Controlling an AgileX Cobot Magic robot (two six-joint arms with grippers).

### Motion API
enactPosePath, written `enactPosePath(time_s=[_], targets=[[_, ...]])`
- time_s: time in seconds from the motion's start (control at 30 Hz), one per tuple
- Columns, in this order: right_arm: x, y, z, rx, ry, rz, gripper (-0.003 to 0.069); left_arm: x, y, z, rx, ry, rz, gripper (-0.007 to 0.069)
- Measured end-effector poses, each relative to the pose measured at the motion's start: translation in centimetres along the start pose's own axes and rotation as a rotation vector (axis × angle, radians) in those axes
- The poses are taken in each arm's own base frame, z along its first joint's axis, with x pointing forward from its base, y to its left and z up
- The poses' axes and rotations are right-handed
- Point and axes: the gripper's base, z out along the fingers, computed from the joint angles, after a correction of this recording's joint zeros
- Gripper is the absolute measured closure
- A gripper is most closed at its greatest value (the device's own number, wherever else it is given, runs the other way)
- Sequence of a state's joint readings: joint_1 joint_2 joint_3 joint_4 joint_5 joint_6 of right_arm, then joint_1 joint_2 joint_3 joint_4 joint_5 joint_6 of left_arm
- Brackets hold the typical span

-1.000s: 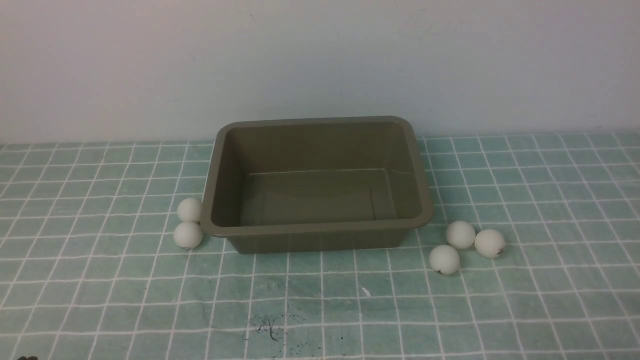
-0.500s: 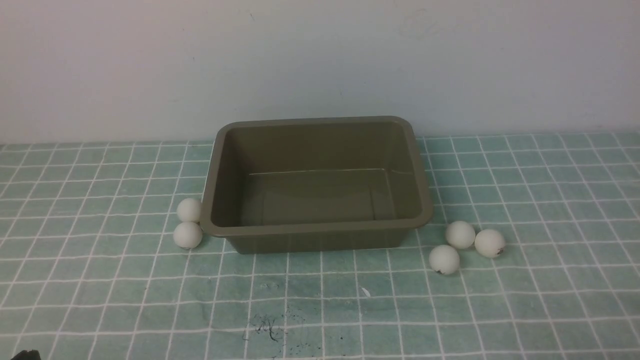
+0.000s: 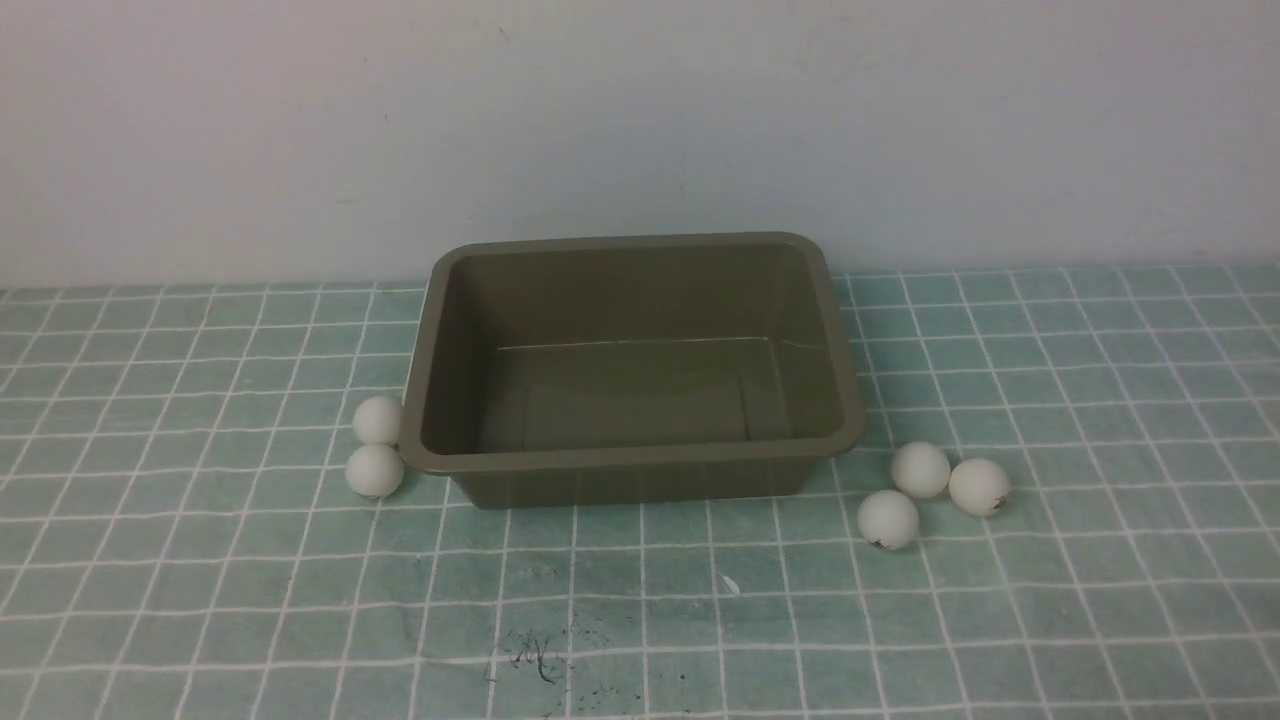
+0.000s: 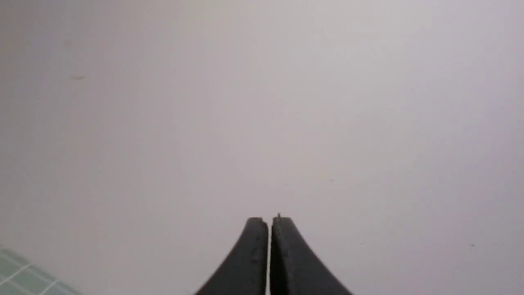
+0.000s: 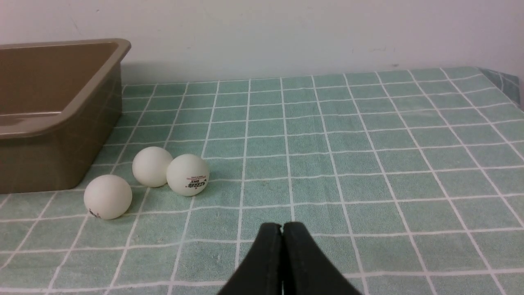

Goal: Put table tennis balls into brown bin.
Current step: 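Reach for and grasp a ping pong ball on the table beside the basket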

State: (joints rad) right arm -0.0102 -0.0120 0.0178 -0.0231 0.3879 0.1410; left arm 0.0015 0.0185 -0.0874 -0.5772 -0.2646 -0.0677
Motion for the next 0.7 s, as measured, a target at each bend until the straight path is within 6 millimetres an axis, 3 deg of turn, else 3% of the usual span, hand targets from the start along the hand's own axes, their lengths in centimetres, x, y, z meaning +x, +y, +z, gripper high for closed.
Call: enactPosePath(time_s=[0.17, 0.23, 0.33, 0.43, 0.53, 0.63, 0.7], targets=[[0.0, 0.0, 0.0, -0.001, -0.003, 0.000, 0.0673, -1.8, -3.4, 2.8, 0.009, 0.226, 0.029, 0.0629], [0.0, 0.0, 0.0, -0.004, -0.008, 0.010, 0.0673, -1.6, -5.2, 5.7, -0.022, 0.497, 0.080, 0.0629], [-0.2, 0.2, 0.1, -0.025, -0.049, 0.079, 0.0673, -0.3, -5.9, 8.8, -0.061, 0.797, 0.158, 0.0629], [-1.1, 0.4, 0.0, -0.067, -0.138, 0.260, 0.0673, 2.0, -5.5, 11.6, -0.093, 1.073, 0.218, 0.0629], [-1.9, 0.4, -0.2, -0.111, -0.217, 0.514, 0.0673, 5.4, -3.7, 13.8, -0.131, 1.292, 0.250, 0.0629], [-2.2, 0.4, -0.2, -0.130, -0.241, 0.644, 0.0673, 8.3, -1.8, 15.0, -0.158, 1.413, 0.276, 0.0629], [-2.2, 0.4, -0.2, -0.132, -0.242, 0.657, 0.0673, 9.2, -1.1, 15.3, -0.165, 1.442, 0.288, 0.0629]])
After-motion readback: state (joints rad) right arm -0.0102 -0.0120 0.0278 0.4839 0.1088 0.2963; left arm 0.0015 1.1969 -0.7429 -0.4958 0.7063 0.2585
